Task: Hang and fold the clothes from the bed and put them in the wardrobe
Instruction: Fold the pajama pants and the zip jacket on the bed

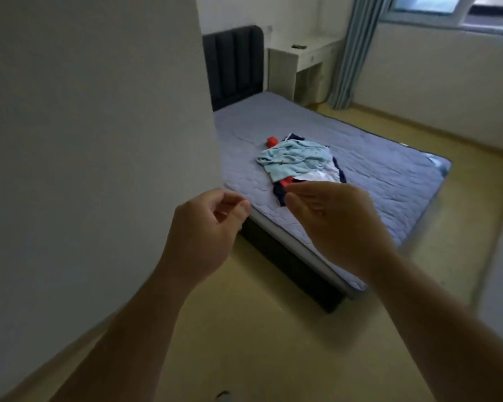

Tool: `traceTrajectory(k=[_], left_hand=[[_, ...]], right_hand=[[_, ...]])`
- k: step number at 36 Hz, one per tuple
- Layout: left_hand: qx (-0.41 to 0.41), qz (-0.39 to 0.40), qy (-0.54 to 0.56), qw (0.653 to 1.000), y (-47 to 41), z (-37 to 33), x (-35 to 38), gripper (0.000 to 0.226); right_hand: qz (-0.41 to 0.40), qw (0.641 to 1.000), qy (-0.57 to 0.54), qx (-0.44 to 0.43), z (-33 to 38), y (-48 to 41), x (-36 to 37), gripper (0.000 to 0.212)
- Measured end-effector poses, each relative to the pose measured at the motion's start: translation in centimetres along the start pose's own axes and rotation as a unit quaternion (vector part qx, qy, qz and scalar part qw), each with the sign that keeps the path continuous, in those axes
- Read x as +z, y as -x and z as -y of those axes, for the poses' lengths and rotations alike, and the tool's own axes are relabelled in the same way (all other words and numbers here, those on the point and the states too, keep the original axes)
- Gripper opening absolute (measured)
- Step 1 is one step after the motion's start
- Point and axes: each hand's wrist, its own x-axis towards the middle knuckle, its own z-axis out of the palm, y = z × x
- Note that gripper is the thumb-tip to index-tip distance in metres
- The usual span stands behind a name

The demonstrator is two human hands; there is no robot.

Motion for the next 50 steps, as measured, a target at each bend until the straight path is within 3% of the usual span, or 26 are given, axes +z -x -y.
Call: traceTrajectory(k=[6,20,31,38,41,50], left_hand=[[0.008,0.067,0.033,0.997,-9.6,0.3,10.7,0.022],[0.005,0.2,-0.049,0.979,-32.3,2.8,30.8,0.012],[-0.058,0.213,-0.131,0.966,-41.0,4.7,45.1,0.007],[-0.116,0.241,-0.172,0.948,-45.7,10.1,49.1,0.004],[-0.115,0.276,-0.212,0.93,-49.1,14.2,49.8,0.014],[-0.086,0.39,-0.286,0.871,-62.0,34.4,56.3,0.026]], right_hand=[[-0.023,0.998,0.022,0.053,-9.1,-6.7,-3.2,0.025],[-0.042,0.985,0.072,0.15,-28.8,-24.5,-6.4,0.021],[0.012,0.973,0.013,0.23,-45.1,-34.4,-8.1,0.027],[0.094,0.96,0.001,0.263,-51.1,-41.1,-2.8,0.028],[0.112,0.955,-0.003,0.275,-53.0,-44.1,0.9,0.032],[0.102,0.924,-0.026,0.368,-59.4,-54.2,16.0,0.043]])
